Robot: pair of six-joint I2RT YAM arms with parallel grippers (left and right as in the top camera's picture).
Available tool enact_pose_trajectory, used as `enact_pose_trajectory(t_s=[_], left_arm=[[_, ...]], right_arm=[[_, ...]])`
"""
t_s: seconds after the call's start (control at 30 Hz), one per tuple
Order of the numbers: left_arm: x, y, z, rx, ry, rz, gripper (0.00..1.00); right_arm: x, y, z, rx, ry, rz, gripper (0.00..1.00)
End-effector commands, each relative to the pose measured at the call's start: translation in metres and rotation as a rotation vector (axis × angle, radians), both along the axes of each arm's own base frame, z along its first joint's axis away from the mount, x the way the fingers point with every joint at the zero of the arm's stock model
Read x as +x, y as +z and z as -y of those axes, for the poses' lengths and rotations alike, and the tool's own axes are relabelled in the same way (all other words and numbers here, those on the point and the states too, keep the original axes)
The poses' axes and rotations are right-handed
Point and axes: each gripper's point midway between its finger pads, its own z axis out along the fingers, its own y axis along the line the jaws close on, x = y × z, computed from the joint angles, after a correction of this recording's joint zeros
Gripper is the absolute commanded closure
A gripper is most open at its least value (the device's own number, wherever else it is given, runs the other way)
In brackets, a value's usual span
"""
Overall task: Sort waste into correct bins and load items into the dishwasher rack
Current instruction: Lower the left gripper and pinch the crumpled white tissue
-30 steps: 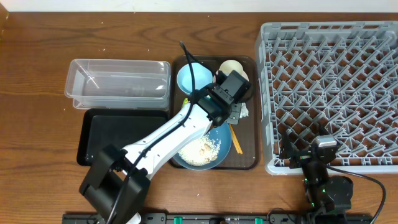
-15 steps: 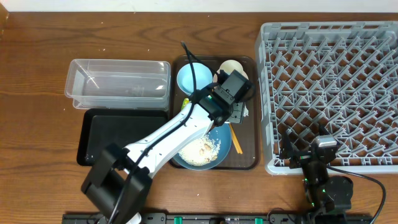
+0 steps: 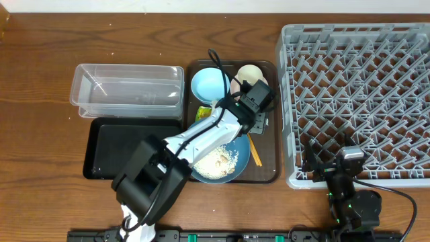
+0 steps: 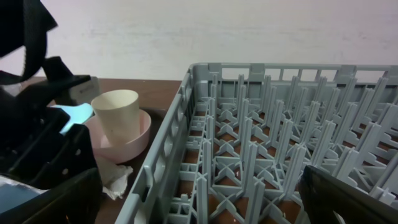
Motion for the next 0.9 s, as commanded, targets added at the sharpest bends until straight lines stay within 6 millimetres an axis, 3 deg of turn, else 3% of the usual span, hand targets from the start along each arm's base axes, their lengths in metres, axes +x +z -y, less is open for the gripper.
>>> enact_pose_trajectory(t_s=[0.0, 0.27, 0.57, 0.87], left_arm=[[0.002, -0.006, 0.002, 0.008, -0.003, 0.0, 0.34], [0.007, -0.008, 0.006, -0.006, -0.001, 0.019, 0.34], [0.007, -0.026, 0.007, 0.012, -0.001, 0.0, 0.34], [0.009, -0.025, 0.008, 0.006, -0.001, 0.005, 0.34]], right_arm=[[0.0, -0.001, -0.001, -0.001, 0.003, -0.003, 0.01], [0.0, -0.001, -0.001, -0.001, 0.003, -0.003, 0.01], [0.0, -0.001, -0.001, -0.001, 0.003, -0.003, 0.01], [0.0, -0.001, -0.001, -0.001, 0.003, -0.003, 0.01]])
